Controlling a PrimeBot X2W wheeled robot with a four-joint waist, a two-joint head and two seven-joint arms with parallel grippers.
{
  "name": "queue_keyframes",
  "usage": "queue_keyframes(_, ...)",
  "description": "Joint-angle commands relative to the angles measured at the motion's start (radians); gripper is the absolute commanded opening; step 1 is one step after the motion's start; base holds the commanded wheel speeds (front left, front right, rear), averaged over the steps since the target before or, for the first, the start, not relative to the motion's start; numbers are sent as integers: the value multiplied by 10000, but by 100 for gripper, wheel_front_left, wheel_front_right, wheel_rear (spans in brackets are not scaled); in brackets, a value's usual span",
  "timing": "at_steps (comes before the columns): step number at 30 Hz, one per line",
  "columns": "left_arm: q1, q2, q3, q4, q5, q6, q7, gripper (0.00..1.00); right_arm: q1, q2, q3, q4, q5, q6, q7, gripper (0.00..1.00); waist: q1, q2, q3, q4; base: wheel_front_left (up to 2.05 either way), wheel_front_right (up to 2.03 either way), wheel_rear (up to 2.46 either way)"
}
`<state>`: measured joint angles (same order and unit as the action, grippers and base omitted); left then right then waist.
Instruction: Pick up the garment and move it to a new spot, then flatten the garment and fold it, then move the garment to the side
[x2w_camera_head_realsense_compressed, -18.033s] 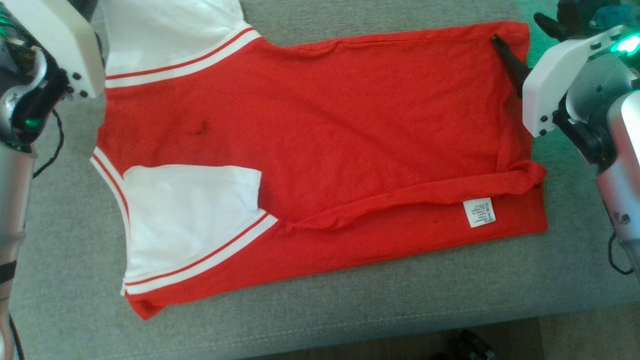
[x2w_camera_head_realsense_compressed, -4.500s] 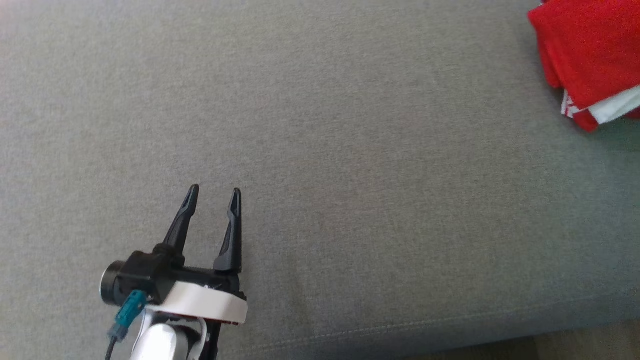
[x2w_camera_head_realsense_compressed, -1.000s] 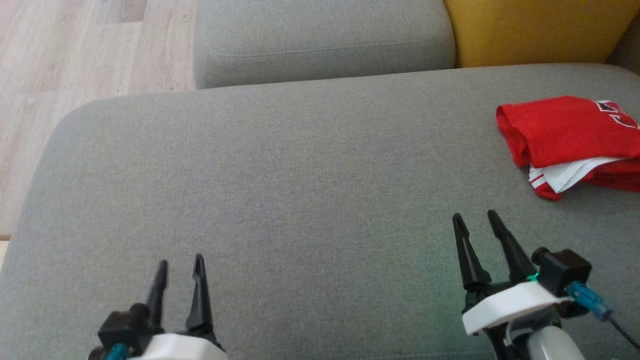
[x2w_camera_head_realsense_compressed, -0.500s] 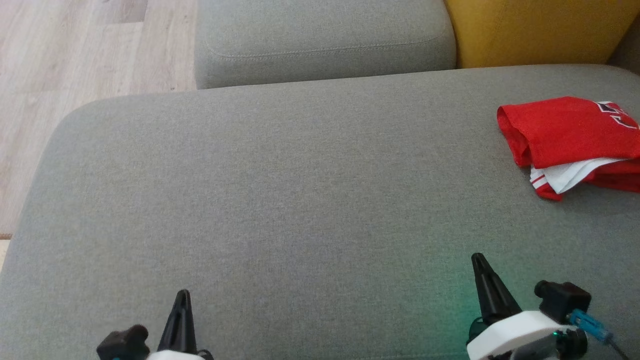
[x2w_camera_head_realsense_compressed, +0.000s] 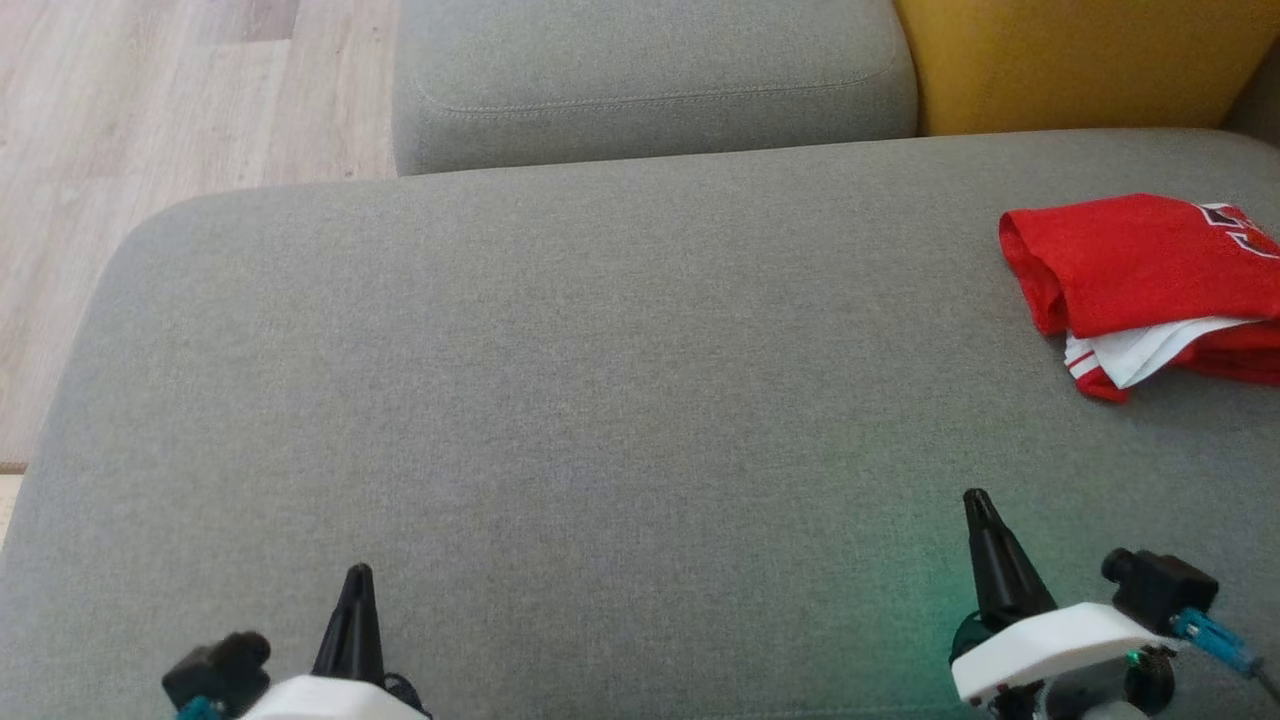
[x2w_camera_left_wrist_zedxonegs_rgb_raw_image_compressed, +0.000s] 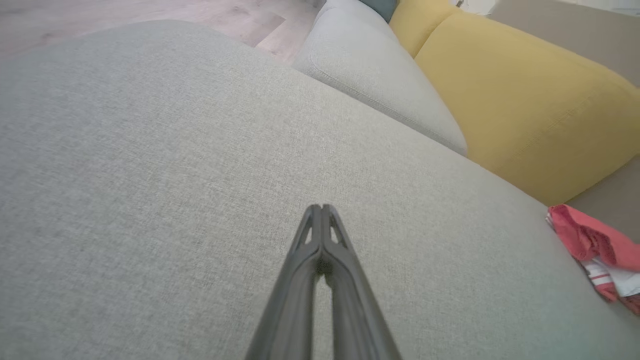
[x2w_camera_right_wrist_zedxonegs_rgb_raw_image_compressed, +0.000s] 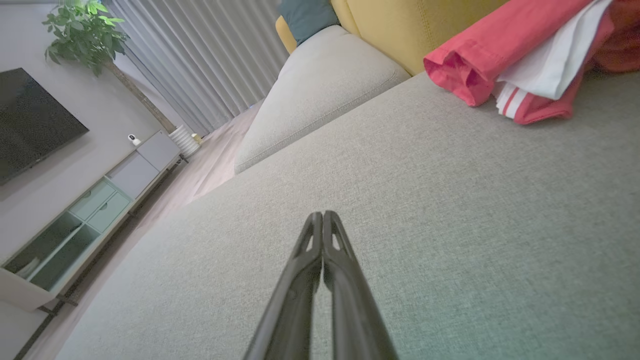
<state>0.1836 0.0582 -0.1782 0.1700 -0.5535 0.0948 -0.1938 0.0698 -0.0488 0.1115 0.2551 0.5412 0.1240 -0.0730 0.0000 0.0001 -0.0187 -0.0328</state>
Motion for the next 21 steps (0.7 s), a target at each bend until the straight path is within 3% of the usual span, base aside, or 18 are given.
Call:
queue_keyframes(1, -516, 123, 231, -236, -364, -136, 61, 0, -478, -156, -63, -309, 386, 15, 44, 0, 0, -1, 4, 6, 0, 0, 0)
queue_keyframes(21, -972, 188, 611, -65, -2469, -550, 530, 0, -720, -223, -359, -278, 2500, 25, 292, 0, 0, -1, 47, 69, 0, 0, 0)
